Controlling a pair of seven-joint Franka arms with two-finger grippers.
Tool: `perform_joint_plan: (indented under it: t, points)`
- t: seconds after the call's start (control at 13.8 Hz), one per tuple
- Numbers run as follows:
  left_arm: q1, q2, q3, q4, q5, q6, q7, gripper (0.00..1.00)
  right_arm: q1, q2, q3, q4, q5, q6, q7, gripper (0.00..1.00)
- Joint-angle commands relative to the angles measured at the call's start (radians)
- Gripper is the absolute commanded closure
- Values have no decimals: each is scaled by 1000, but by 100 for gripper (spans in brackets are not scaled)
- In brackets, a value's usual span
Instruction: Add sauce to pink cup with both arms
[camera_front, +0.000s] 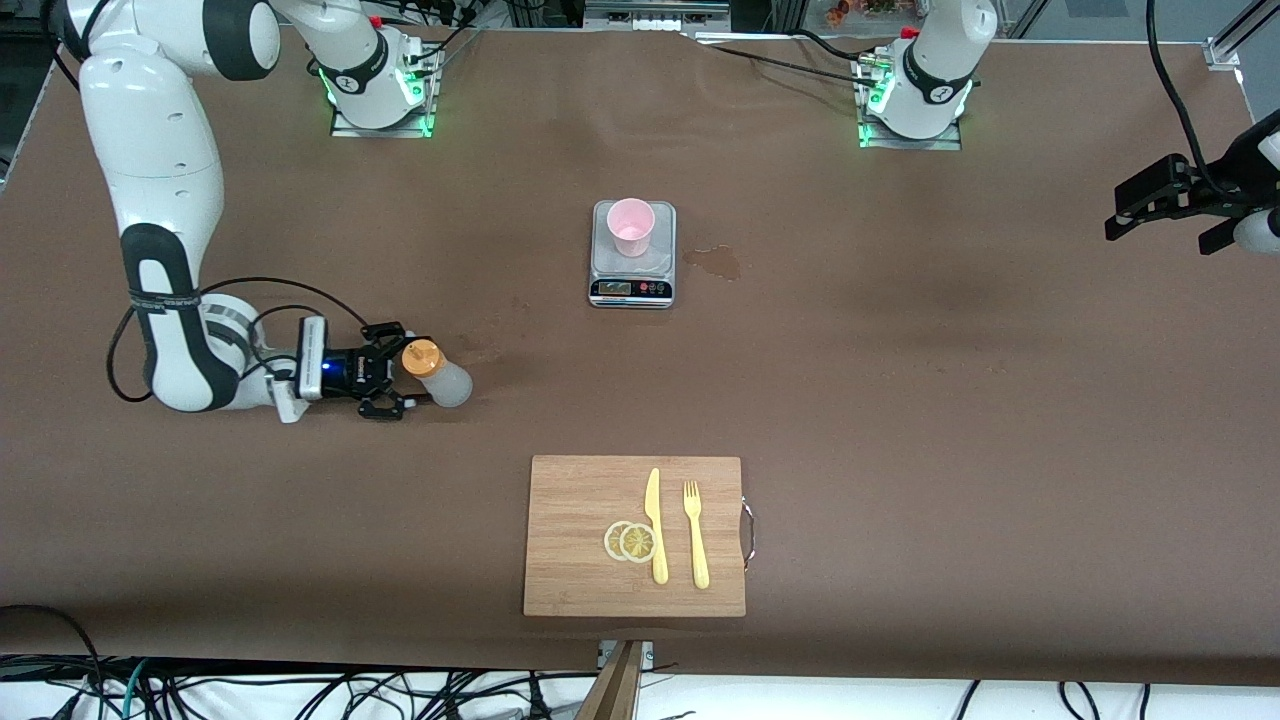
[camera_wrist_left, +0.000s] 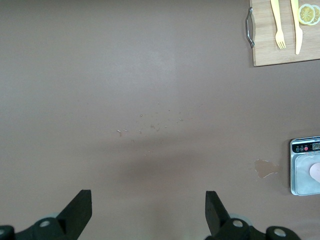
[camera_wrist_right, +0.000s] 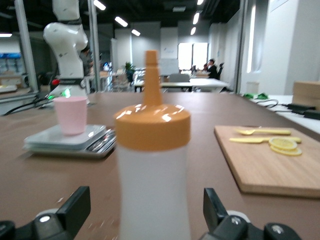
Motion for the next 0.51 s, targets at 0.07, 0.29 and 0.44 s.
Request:
perform_joint_plan:
  t: [0.07,0.29,0.44]
  points:
    - [4,11,-1,30,-12,-24,-2,0,-7,-125,-79,24,-228,-12,89,0]
    - [3,11,-2,30,-12,-24,-1,0,-7,-295,-82,12,-463,86,291,0]
    - [3,11,-1,30,-11,-24,-1,0,-1,-389,-80,-3,-577,134,449,0]
